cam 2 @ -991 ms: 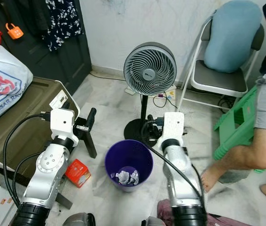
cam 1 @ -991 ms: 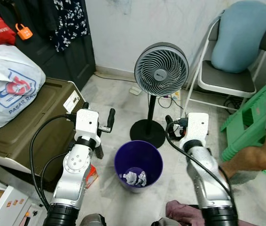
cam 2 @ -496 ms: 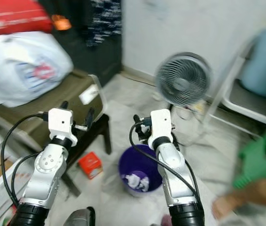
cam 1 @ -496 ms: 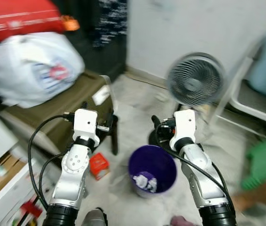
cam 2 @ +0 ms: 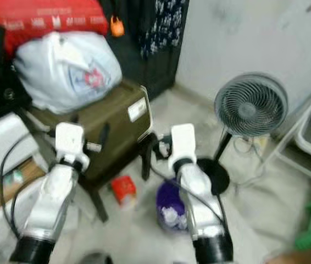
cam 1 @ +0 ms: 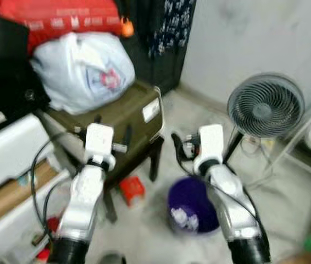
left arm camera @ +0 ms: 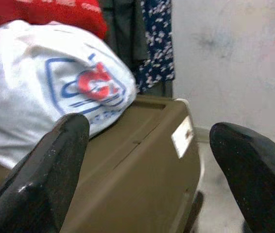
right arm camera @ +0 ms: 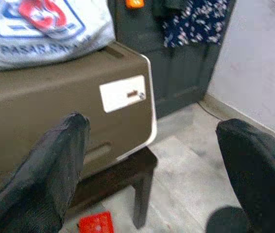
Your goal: Clean up the room
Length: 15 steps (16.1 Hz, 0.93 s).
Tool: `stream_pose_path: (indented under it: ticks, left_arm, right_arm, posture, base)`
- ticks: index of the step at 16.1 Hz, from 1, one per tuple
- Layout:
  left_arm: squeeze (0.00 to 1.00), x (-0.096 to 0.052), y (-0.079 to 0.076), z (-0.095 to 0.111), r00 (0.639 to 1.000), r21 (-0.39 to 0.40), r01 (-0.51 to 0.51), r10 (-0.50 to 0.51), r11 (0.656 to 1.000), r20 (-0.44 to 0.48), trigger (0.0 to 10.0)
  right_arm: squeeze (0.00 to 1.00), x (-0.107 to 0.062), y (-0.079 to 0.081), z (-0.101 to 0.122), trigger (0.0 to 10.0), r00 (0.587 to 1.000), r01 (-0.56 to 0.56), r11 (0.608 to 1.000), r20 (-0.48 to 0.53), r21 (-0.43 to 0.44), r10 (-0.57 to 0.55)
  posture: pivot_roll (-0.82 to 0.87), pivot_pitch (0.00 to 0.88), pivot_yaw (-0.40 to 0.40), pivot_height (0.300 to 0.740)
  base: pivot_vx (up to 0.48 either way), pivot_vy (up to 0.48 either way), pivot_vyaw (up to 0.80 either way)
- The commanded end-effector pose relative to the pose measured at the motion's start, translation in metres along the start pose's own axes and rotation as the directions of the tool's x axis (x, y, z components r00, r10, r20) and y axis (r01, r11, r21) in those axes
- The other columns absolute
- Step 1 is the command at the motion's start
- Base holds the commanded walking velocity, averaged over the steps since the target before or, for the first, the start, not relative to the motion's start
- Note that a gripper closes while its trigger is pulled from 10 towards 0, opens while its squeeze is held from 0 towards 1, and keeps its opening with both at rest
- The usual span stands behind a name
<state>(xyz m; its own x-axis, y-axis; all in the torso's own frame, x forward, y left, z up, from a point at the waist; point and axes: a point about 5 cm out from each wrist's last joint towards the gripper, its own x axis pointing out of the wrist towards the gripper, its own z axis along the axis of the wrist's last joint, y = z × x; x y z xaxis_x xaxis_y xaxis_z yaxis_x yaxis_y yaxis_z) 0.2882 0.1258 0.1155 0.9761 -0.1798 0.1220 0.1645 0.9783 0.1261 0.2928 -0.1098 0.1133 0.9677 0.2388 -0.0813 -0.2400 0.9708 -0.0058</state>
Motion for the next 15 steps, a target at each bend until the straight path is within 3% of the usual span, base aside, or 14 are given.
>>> stream_pose_path:
  ticks: [1, 4, 6, 8, 11, 13, 15]
  left_arm:
    - [0.0, 0.001, -0.006, 0.002, 1.0, -0.008, 0.023, -0.023, 1.0, 0.005, 10.0]
    - [0.0, 0.002, -0.009, 0.003, 0.999, -0.017, 0.043, -0.043, 0.999, 0.007, 10.0]
    - [0.0, 0.003, -0.01, 0.004, 0.998, -0.024, 0.059, -0.059, 0.998, 0.011, 10.0]
    - [0.0, 0.003, -0.011, 0.005, 0.996, -0.03, 0.084, -0.083, 0.996, 0.021, 10.0]
    - [0.0, 0.001, -0.013, 0.006, 0.995, -0.039, 0.095, -0.094, 0.995, 0.026, 10.0]
    - [0.0, 0.0, -0.013, 0.007, 0.994, -0.044, 0.102, -0.101, 0.994, 0.03, 10.0]
    - [0.0, 0.0, -0.013, 0.007, 0.994, -0.045, 0.106, -0.105, 0.993, 0.031, 10.0]
  right_arm:
    - [0.0, 0.0, -0.003, 0.003, 10.0, 1.0, 0.003, 1.0, 0.012, 0.005, -0.003]
    - [0.0, 0.0, -0.004, 0.002, 10.0, 1.0, 0.009, 1.0, 0.016, 0.01, -0.009]
    - [0.0, -0.002, -0.014, 0.003, 10.0, 0.996, 0.09, 0.995, 0.026, 0.041, -0.091]
    - [0.0, -0.001, -0.016, 0.0, 10.0, 0.995, 0.103, 0.995, -0.003, 0.009, -0.102]
    - [0.0, 0.0, -0.013, 0.001, 10.0, 0.993, 0.115, 0.983, 0.04, -0.14, -0.111]
    - [0.0, 0.0, -0.007, 0.0, 10.0, 0.995, 0.096, 0.989, 0.042, -0.114, -0.092]
    - [0.0, 0.0, -0.009, 0.002, 10.0, 0.992, 0.117, 0.981, 0.057, -0.155, -0.11]
  posture:
    - [-0.06, 0.0, -0.013, 0.74]
    - [-0.06, 0.0, -0.01, 0.74]
    - [-0.06, 0.0, -0.007, 0.74]
    - [-0.06, 0.0, -0.007, 0.74]
    - [-0.06, 0.0, -0.008, 0.74]
    - [-0.06, 0.0, -0.01, 0.74]
    - [-0.06, 0.0, -0.01, 0.74]
  base:
    - [0.0, 0.0, 0.8]
    - [0.0, 0.0, 0.8]
    - [0.0, 0.0, 0.4]
    - [0.0, 0.0, 0.0]
    - [0.086, 0.0, 0.0]
    - [0.266, 0.0, 0.0]
    - [0.289, 0.0, 0.0]
